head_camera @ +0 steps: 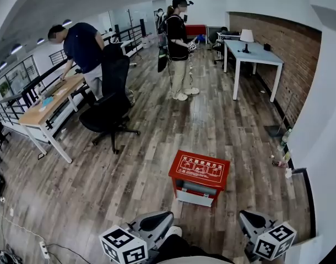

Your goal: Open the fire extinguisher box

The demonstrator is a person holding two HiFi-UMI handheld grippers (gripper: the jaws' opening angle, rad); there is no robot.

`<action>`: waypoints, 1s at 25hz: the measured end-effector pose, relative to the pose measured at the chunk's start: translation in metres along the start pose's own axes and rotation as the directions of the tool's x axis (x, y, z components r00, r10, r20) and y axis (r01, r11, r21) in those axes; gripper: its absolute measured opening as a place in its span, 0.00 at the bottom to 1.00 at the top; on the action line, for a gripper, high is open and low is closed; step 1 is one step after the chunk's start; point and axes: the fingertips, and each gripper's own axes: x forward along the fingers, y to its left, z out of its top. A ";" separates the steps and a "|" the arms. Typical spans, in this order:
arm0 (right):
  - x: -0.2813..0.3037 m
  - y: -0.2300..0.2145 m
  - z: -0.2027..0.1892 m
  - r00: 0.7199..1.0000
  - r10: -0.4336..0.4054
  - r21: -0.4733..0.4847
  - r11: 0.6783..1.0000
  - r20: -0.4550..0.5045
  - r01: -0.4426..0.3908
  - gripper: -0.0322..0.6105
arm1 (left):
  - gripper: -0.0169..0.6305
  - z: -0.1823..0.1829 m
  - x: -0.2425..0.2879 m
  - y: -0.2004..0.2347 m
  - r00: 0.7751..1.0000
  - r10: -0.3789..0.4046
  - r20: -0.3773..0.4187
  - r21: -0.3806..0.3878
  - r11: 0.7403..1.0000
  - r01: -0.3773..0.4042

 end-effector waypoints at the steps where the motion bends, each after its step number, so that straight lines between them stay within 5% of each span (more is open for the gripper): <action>1: 0.002 -0.002 0.002 1.000 -0.005 -0.001 1.000 -0.002 0.005 0.07 | 0.04 0.001 0.003 0.005 1.000 0.001 -0.001 0.002 1.000 -0.001; 12: 0.036 -0.017 0.009 0.998 -0.059 -0.022 0.998 -0.028 0.058 0.07 | 0.04 0.012 0.032 0.057 1.000 -0.010 -0.010 -0.167 0.986 0.008; 25: 0.097 -0.055 0.053 0.986 -0.165 0.032 0.986 -0.028 0.166 0.07 | 0.04 0.059 0.097 0.124 0.993 -0.098 -0.064 -0.146 0.985 0.088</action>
